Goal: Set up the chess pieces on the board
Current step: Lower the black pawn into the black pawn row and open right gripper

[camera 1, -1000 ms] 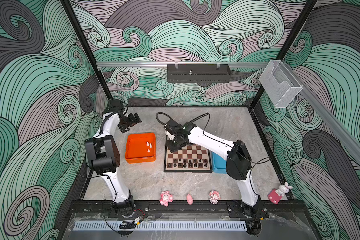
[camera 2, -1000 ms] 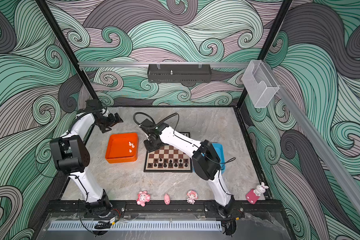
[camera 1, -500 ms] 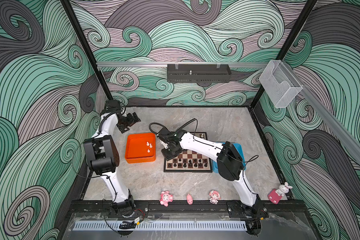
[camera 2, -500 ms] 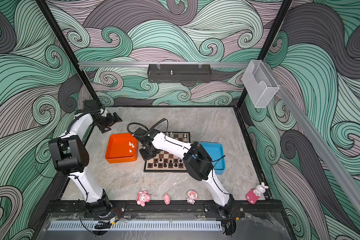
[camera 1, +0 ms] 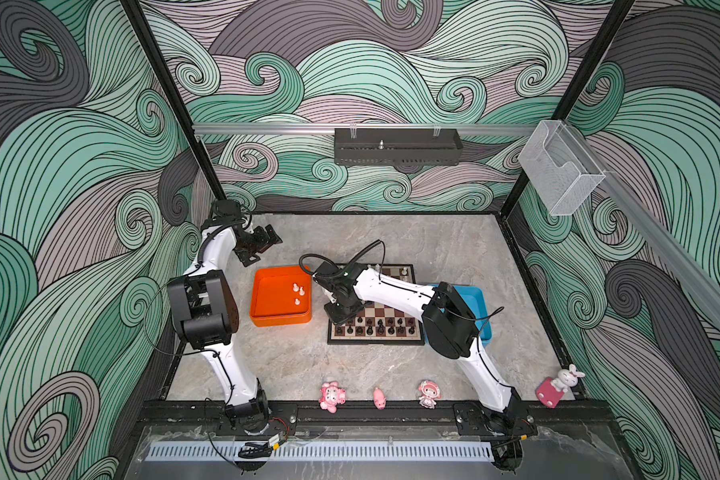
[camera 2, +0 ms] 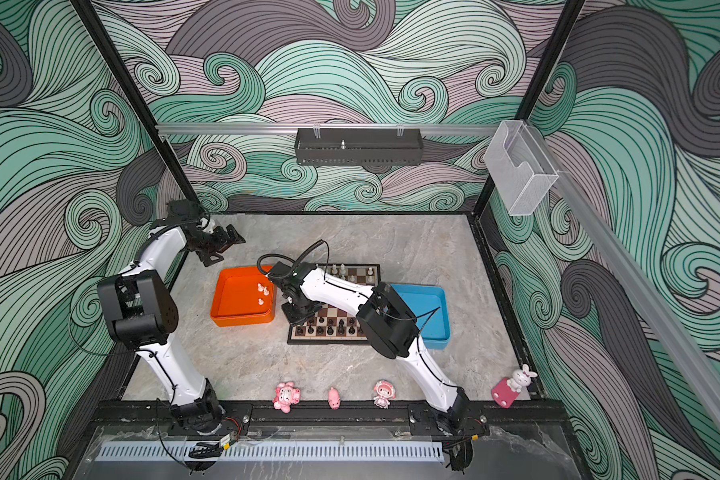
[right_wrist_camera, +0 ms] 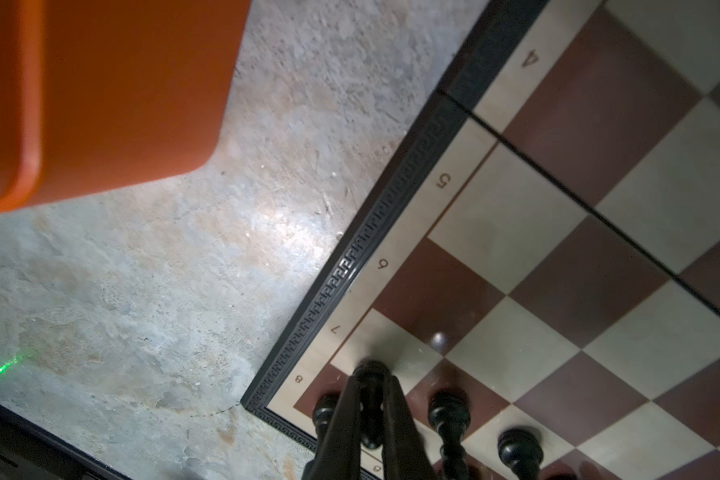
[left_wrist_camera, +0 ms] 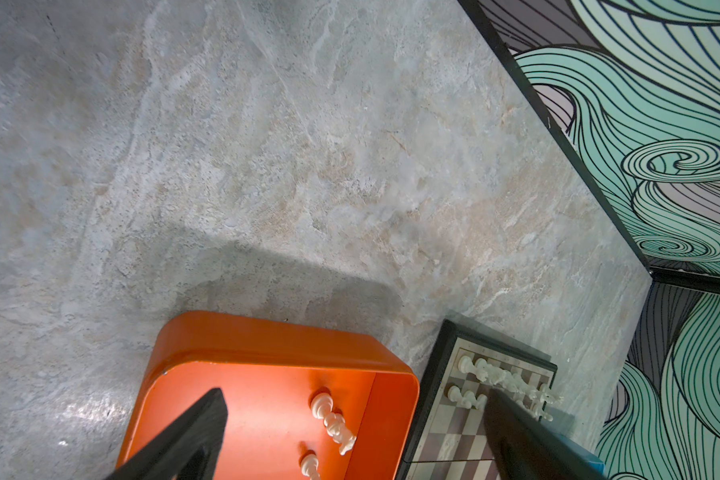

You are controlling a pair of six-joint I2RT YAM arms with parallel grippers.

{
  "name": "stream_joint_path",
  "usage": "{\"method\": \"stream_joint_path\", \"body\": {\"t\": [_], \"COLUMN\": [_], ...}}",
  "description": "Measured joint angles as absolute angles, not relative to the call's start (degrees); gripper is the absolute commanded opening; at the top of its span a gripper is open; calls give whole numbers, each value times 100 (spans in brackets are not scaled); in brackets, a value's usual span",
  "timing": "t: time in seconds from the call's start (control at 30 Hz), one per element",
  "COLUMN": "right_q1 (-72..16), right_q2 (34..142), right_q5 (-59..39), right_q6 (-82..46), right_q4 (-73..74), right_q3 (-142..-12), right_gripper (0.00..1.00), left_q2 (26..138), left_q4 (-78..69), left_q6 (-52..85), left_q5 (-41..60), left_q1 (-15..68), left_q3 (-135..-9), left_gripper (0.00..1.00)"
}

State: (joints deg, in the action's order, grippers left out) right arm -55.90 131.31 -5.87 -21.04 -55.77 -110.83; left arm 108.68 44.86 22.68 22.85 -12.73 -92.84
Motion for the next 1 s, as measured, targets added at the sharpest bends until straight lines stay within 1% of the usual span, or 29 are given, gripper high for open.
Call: {"method": "stream_joint_path", "body": {"t": [1.0], "right_q1": [-5520], "right_q2": [13229], "right_q5": [-541], "right_q6": [-2014], "right_q4": [-5645], "right_q3": [-11249], "right_gripper": [12], "left_q2": [10940], "left_q4": [4427], "left_q6": [2281], "left_q5": [2342], "left_q1": [-1273], "left_q3": [-9284], "left_gripper": [99]}}
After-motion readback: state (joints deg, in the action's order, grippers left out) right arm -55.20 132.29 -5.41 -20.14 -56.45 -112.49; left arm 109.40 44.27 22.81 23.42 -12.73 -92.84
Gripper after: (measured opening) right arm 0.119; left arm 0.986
